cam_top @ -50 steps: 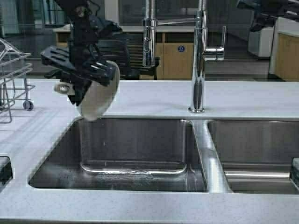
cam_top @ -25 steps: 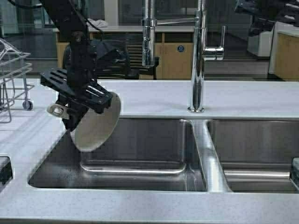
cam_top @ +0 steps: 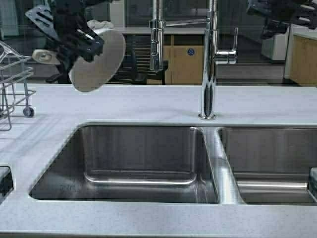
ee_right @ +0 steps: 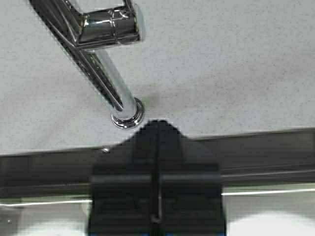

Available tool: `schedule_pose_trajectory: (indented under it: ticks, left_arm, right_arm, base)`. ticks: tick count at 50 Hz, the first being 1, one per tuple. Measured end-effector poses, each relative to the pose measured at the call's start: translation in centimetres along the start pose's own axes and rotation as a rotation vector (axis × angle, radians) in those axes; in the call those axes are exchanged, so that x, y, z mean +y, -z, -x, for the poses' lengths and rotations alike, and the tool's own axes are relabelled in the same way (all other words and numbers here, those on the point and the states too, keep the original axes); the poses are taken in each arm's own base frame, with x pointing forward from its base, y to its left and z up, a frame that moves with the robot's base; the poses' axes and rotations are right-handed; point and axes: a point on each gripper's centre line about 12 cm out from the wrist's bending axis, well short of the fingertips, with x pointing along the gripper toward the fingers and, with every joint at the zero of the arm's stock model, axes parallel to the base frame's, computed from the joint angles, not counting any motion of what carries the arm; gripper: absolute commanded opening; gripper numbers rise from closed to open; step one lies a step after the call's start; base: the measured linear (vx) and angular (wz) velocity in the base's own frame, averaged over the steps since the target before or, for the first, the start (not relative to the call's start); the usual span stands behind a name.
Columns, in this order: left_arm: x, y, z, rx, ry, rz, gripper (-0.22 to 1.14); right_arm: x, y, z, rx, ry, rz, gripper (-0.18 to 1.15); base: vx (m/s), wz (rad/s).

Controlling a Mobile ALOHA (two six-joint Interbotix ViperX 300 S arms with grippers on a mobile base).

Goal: Wash the pan

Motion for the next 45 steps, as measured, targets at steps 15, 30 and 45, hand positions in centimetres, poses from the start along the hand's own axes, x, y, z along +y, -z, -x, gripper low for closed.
schedule_pose_trajectory:
  ticks: [15, 30, 45]
  left_arm:
    - [9.6, 1.1, 3.9, -0.069, -0.162, 0.125, 0.03]
    - [14.4, 4.1, 4.6, -0.007, -0.269, 0.234, 0.03]
    - [15.0, 7.0, 3.3, 0.086, -0.29, 0.262, 0.03]
  right_arm:
    - [0.0, 0.0, 0.0, 0.0, 0.0, 0.0, 0.05]
    - [-0.1, 0.0, 0.0, 0.0, 0.001, 0.007, 0.05]
    - [-0.2, 0.4, -0.4, 0.015, 0.005, 0.008, 0.05]
  base:
    - [0.0, 0.0]
    - [0.0, 0.0]
    - [0.0, 0.0]
